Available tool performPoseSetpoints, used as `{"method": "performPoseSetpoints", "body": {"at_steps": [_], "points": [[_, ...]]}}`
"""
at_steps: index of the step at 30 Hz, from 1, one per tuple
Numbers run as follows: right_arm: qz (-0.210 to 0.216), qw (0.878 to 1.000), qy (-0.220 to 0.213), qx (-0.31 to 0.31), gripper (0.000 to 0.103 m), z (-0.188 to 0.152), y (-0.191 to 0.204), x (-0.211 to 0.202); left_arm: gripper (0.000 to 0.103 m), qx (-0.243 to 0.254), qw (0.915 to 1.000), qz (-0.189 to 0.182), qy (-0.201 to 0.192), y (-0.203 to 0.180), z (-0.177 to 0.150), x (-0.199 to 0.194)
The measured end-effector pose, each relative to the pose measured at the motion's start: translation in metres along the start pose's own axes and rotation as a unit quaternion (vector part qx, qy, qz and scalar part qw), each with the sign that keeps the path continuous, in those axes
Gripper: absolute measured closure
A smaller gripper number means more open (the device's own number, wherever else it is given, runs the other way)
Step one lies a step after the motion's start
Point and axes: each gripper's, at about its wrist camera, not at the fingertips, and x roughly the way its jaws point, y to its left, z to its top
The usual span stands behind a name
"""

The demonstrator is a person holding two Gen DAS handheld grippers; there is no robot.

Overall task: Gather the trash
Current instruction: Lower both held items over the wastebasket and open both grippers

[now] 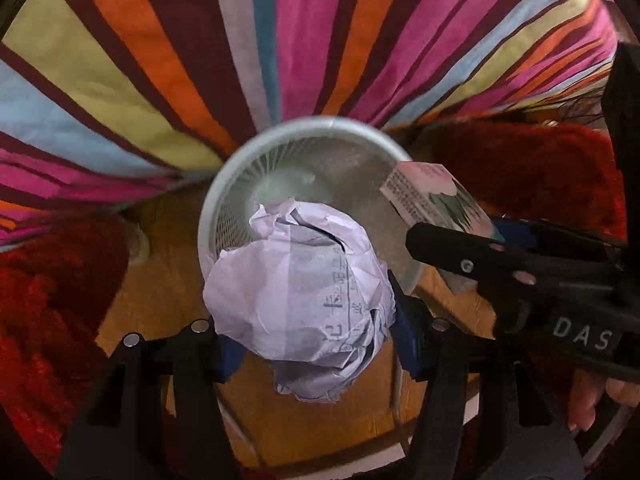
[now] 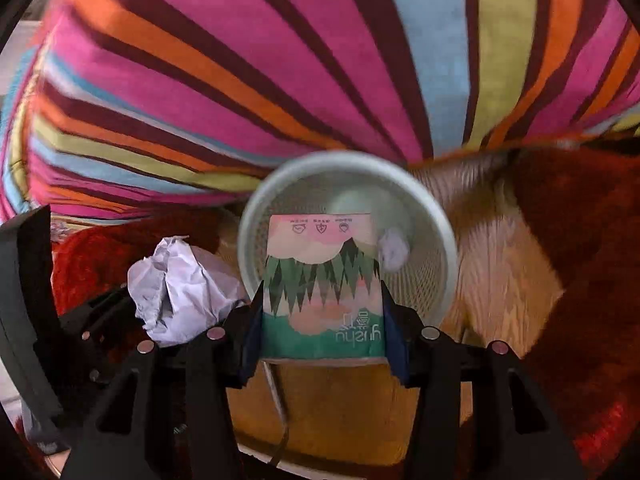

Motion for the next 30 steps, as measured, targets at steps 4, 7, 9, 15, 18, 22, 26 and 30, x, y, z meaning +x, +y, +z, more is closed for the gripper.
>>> {"method": "performPoseSetpoints", "body": {"at_steps": [4, 7, 9, 15, 18, 22, 26, 30], "points": [[-0.012, 1.0, 0.016, 0.017, 0.055, 0.003, -0.004, 0.016, 0.044, -0.006, 0.9995, 0.009, 0.029, 0.001, 0.004, 0.017], [-0.017, 1.0, 0.021, 0.014, 0.055, 0.0, -0.004, 0.021, 0.044, -0.009, 0.9991, 0.008, 0.041, 0.003, 0.008, 0.026], [-0.02, 0.999, 0.024, 0.009, 0.055, -0.001, -0.001, 0.022, 0.044, -0.009, 0.9989, 0.007, 0.046, 0.003, 0.011, 0.03], [-0.022, 0.999, 0.032, 0.014, 0.054, 0.003, -0.004, 0.028, 0.043, -0.011, 0.9979, 0.005, 0.063, 0.007, 0.013, 0.035], [-0.032, 0.999, 0.035, 0.016, 0.043, 0.004, -0.004, 0.031, 0.032, -0.014, 0.9971, 0.011, 0.074, 0.007, 0.013, 0.04], [-0.031, 0.999, 0.029, 0.02, 0.013, 0.005, -0.005, 0.031, 0.022, -0.014, 0.9966, 0.021, 0.079, 0.008, 0.012, 0.042], [-0.031, 0.998, 0.031, 0.035, 0.013, 0.005, -0.011, 0.03, 0.022, -0.014, 0.9967, 0.023, 0.077, 0.008, 0.01, 0.04], [-0.03, 0.998, 0.029, 0.048, 0.013, 0.005, -0.017, 0.029, 0.022, -0.019, 0.997, 0.027, 0.071, 0.007, 0.01, 0.037]]}}
